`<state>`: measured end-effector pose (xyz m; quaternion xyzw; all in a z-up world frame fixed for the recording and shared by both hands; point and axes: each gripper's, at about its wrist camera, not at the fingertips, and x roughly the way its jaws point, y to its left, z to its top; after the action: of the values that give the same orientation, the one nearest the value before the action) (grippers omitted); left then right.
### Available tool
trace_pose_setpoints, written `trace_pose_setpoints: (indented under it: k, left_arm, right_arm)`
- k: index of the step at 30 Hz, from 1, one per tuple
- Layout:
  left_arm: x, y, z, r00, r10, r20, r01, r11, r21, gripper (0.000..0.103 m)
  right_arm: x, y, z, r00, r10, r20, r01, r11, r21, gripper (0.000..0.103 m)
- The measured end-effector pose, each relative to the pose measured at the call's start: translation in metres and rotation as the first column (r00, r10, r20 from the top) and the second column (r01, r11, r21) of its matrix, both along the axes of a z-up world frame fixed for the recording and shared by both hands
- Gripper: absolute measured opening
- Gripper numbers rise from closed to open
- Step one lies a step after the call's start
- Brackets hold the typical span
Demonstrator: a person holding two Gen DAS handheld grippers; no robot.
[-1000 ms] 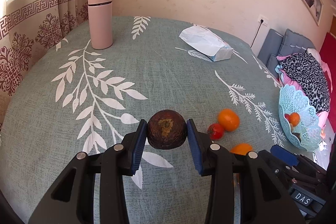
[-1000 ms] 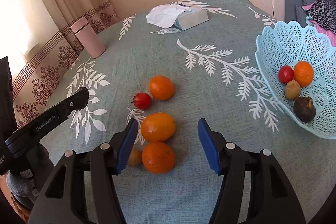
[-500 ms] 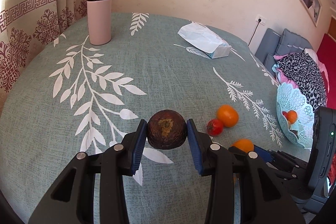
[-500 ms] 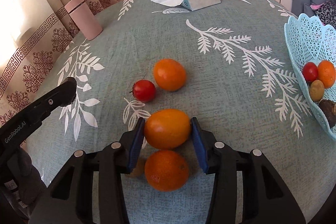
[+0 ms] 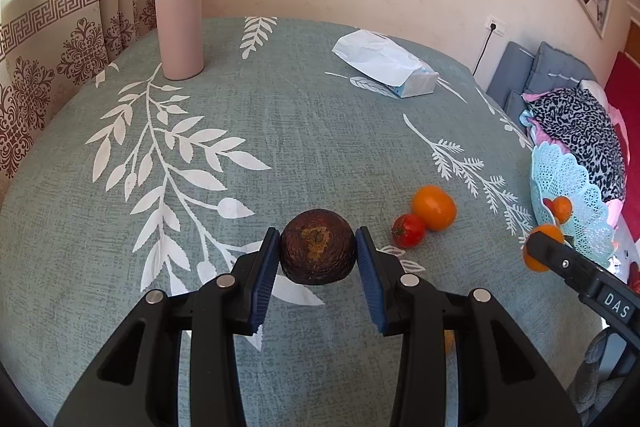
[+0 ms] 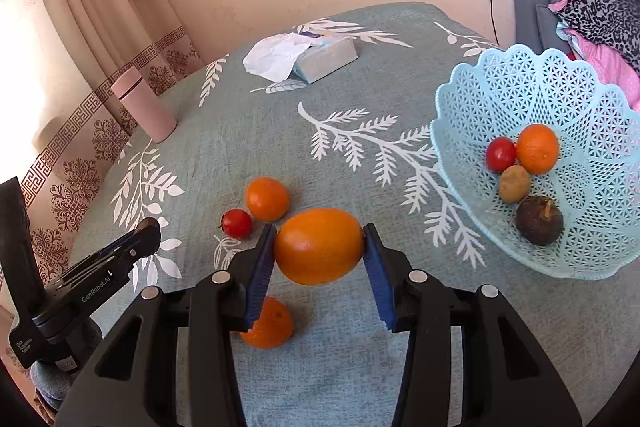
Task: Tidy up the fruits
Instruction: 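Grasp the oval orange with the right gripper while the left gripper holds the dark fruit, then release the oval orange into the basket with the right gripper while the left gripper holds the dark fruit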
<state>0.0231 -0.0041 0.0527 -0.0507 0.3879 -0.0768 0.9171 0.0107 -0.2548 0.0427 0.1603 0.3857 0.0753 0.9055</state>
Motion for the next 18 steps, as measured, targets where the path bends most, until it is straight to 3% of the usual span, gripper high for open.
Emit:
trace_pose_setpoints:
  k: [6,18]
  left_arm:
    - [-0.001,-0.003,-0.001,1.000,-0.008,0.000,0.008,1.000,0.004,0.039]
    - [-0.002,-0.010,-0.004,1.000,-0.022,-0.006,0.022,1.000,0.021,0.039]
  right_arm:
    - [-0.015,-0.038,0.010,0.993,-0.112,0.035,0.112,0.994,-0.013,0.045]
    - [-0.037,-0.113,0.010,0.941,-0.334,0.051,0.336,0.940,-0.054,0.045]
